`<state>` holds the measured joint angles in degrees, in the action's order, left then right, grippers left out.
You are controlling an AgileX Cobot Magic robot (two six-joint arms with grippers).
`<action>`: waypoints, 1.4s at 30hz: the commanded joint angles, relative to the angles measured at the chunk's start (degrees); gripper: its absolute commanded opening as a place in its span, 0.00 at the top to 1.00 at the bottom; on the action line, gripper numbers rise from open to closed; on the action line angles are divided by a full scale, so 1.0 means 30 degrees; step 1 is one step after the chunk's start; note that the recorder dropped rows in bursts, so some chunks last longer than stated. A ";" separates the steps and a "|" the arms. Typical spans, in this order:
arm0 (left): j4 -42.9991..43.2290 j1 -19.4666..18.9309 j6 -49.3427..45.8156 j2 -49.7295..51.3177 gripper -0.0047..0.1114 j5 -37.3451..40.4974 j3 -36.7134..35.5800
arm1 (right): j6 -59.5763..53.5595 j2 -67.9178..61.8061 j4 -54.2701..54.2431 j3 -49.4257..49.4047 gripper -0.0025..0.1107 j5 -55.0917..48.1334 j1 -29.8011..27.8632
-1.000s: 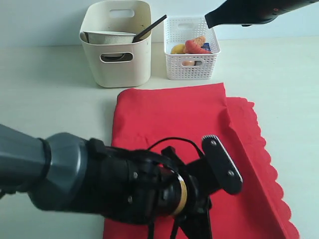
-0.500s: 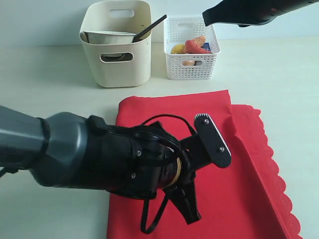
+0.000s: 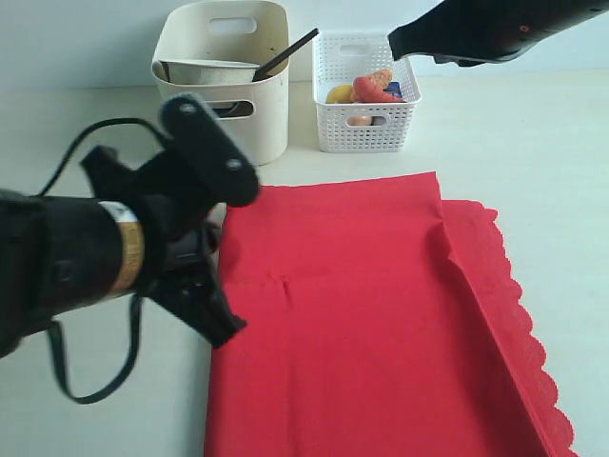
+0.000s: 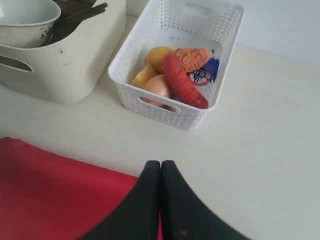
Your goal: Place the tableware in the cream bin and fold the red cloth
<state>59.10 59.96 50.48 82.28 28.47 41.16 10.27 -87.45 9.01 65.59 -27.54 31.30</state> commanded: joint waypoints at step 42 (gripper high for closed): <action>1.3617 -0.1348 2.0824 -0.9086 0.94 0.1348 -1.0173 | -0.0136 -0.9776 0.6292 -0.0075 0.98 -0.6082 0.2850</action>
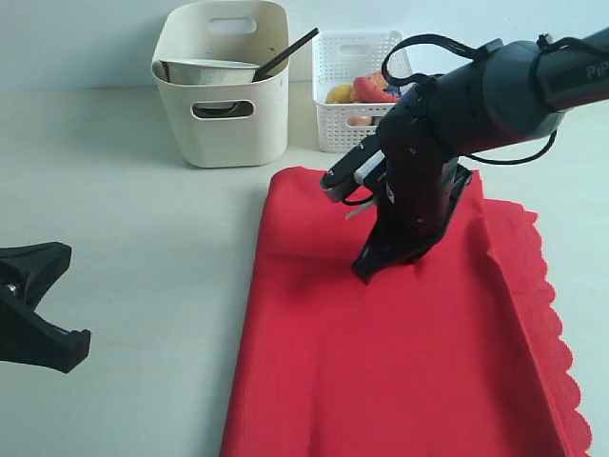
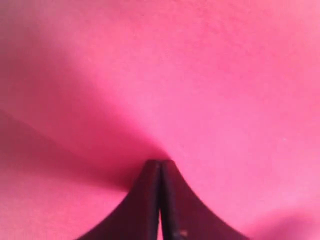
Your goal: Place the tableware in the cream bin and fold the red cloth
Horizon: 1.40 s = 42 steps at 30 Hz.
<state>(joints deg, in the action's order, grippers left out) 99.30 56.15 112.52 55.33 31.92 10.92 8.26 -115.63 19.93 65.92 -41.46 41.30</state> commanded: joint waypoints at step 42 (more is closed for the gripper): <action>0.0217 -0.0080 0.0109 -0.0092 0.94 0.0346 -0.0092 | -0.6055 -0.0343 -0.4880 0.0062 0.98 -0.1056 -0.0712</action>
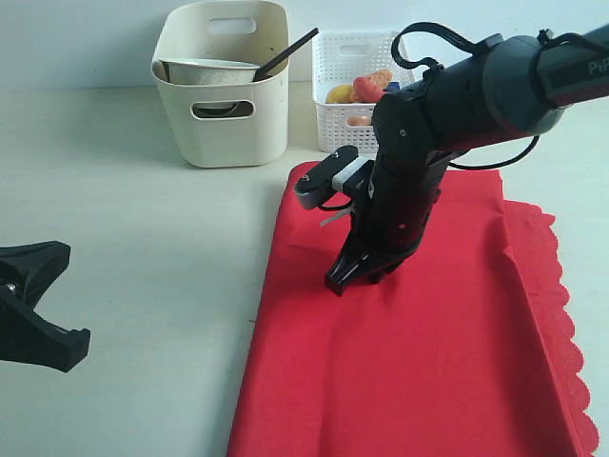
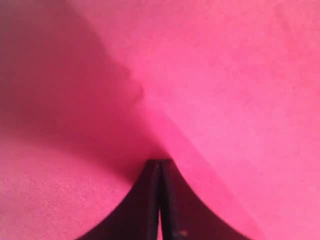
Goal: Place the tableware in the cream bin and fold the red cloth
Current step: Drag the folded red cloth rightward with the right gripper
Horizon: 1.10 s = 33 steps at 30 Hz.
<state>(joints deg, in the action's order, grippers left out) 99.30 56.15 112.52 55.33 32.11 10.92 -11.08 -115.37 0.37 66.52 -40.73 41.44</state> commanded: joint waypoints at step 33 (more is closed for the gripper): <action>0.0217 -0.0080 0.0366 -0.0092 0.94 -0.1648 -0.0092 | 0.9744 -0.2882 0.7875 0.1052 0.98 0.3655 -0.9195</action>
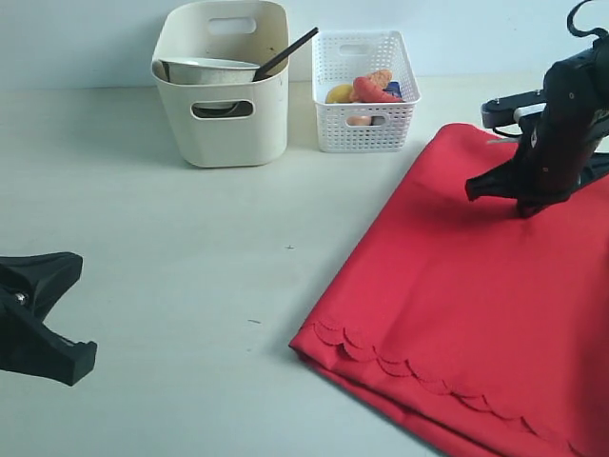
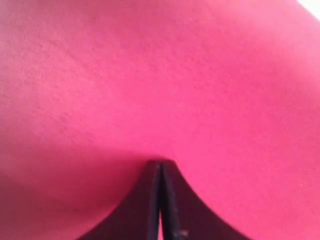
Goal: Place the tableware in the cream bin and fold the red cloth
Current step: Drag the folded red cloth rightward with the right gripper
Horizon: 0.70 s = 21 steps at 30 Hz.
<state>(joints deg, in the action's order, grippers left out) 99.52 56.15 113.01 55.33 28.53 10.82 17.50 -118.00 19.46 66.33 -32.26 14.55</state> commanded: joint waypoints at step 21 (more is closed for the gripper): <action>0.0141 -0.0080 -0.0052 -0.0092 0.94 0.0093 -0.0059 | -0.2212 -0.2068 -0.0222 1.1287 0.98 -0.7405 -0.0230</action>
<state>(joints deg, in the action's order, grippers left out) 99.52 56.15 112.93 55.33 27.65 10.82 13.74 -127.20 23.10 101.71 -53.40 14.06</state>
